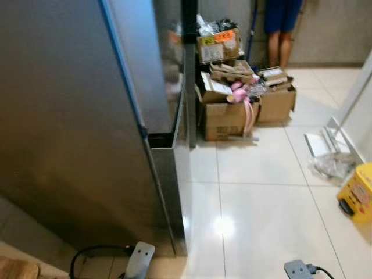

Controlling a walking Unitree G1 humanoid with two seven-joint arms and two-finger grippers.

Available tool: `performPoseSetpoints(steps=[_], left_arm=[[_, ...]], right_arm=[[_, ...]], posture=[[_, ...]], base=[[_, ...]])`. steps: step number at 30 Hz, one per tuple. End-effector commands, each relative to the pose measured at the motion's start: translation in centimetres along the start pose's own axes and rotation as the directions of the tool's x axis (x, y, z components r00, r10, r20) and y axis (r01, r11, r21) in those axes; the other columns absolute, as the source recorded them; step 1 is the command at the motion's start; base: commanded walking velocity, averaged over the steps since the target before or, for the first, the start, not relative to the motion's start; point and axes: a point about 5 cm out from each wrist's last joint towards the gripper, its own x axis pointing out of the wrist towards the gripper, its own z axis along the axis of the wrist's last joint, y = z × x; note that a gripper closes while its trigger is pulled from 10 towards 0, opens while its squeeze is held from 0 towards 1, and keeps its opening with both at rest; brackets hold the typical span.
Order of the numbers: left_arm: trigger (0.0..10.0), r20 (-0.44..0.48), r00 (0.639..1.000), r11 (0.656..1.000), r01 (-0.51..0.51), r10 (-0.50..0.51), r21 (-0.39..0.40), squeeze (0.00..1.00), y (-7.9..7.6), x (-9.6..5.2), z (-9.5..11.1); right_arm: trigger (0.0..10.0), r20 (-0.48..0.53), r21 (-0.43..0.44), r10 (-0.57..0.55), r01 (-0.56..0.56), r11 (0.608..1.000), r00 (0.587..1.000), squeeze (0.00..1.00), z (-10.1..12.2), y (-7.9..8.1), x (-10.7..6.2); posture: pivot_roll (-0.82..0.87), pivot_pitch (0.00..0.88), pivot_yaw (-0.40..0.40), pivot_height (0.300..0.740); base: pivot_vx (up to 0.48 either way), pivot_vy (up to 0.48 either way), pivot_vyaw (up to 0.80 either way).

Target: Restocking fridge

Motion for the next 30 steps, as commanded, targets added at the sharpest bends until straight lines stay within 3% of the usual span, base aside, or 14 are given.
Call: performPoseSetpoints(steps=[1, 19, 30], left_arm=[[10.0, -0.018, 1.000, 1.000, 0.001, -0.001, -0.008, 0.00, -0.10, -0.06, -0.49], [10.0, -0.022, 0.999, 0.999, 0.025, -0.025, -0.020, 0.00, -0.36, -0.03, -0.46], [10.0, -0.025, 0.999, 0.998, 0.047, -0.048, -0.043, 0.00, -0.63, -0.04, -0.64]], right_arm=[[10.0, -0.009, -0.010, 0.006, -0.006, 1.000, 1.000, 0.00, -0.19, 0.13, -0.01], [10.0, -0.014, -0.067, -0.001, 0.000, 0.998, 1.000, 0.00, -0.20, -0.09, -0.03], [10.0, -0.016, -0.065, -0.002, 0.001, 0.998, 1.000, 0.00, -0.24, 0.07, -0.01]], posture=[[-0.03, 0.005, -0.032, 0.740], [-0.03, 0.004, -0.033, 0.740], [-0.03, 0.008, -0.034, 0.740]], base=[[0.000, 0.000, 0.77], [0.000, 0.000, 0.78], [0.000, -0.351, 0.00]])
